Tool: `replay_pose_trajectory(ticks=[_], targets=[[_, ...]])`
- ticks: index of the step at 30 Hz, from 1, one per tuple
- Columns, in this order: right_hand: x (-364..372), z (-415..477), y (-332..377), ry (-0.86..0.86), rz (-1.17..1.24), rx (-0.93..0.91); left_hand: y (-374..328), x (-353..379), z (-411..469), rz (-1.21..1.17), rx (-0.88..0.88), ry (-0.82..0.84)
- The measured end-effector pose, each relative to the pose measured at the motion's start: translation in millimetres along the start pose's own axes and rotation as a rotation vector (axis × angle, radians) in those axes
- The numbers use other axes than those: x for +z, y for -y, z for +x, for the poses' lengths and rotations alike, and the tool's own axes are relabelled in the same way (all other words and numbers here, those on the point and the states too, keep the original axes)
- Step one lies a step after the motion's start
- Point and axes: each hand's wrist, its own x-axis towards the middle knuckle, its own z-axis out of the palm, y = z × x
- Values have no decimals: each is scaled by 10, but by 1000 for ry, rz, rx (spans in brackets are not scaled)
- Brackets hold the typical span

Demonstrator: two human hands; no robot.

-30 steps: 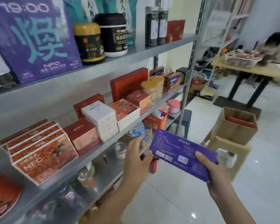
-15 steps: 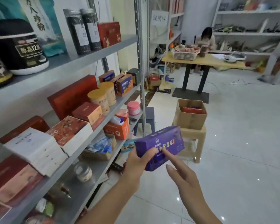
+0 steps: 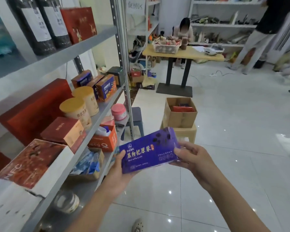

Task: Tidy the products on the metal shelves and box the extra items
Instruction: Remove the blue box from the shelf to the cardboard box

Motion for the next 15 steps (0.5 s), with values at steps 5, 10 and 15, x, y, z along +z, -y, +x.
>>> replay_pose_trajectory(ticks=[5,10,15], targets=[[381,295,57,-196,-192,-105,-170,-15,579,102,10,-53],[579,550,148,-191,-336,-87,-266,-165,1020,28,-22,7],[694,806,112,-255,-362,-51,-267,-284,1342,52,-56,50]])
